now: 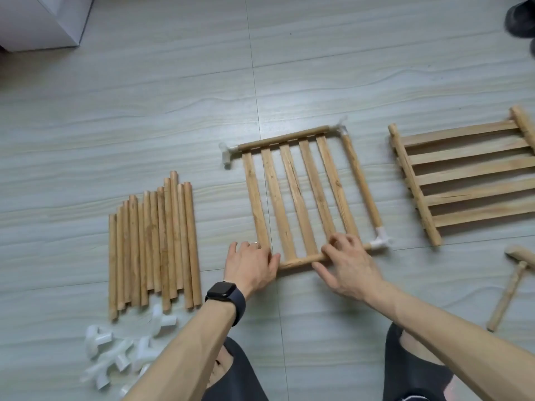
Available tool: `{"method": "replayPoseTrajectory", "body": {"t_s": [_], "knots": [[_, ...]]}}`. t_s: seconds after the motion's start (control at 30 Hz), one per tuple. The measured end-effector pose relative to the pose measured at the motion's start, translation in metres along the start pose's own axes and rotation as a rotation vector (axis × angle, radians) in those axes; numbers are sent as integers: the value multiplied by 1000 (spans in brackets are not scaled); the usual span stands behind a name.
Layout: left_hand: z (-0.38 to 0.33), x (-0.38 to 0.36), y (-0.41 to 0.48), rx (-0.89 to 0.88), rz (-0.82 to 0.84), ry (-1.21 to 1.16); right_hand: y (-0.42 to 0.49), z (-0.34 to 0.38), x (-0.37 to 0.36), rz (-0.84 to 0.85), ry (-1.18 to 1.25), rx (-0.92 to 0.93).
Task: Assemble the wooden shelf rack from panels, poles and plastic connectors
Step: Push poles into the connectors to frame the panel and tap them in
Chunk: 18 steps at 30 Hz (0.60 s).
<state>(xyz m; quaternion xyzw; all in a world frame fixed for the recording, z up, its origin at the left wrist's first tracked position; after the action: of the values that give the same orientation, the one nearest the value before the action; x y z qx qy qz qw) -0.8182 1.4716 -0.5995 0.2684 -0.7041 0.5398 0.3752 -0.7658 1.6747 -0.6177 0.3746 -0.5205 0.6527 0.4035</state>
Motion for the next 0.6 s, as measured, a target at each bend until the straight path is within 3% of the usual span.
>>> {"method": "replayPoseTrajectory", "body": {"t_s": [0.17, 0.23, 0.33, 0.4, 0.5, 0.6], "knots": [[-28, -24, 0, -35, 279, -432, 16, -42, 16, -20, -70, -85], [-29, -14, 2, -69, 149, -500, 26, -63, 19, 13, -117, -166], [-8, 18, 5, -87, -266, -341, 31, -84, 33, -47, -111, -293], [15, 35, 5, 1, -437, -228, 27, -79, 37, -77, -96, -318], [53, 37, 12, 189, -390, -168, 14, -37, 27, 5, -113, -221], [80, 37, 26, 248, -262, -290, -3, 28, 6, 87, -158, 17]]}}
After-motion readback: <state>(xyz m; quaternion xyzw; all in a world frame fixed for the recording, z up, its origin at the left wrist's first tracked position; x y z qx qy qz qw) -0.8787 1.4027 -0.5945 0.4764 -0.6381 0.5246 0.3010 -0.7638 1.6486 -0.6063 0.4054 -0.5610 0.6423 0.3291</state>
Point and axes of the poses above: each hand's wrist, its own y-axis towards the middle knuckle, its own x-axis out of the back of the hand, z = x × y, the point moved 7 cm from there along y, towards the middle knuckle, and after that the axes turned 5 degrees about -y, right-handed, at the moved point
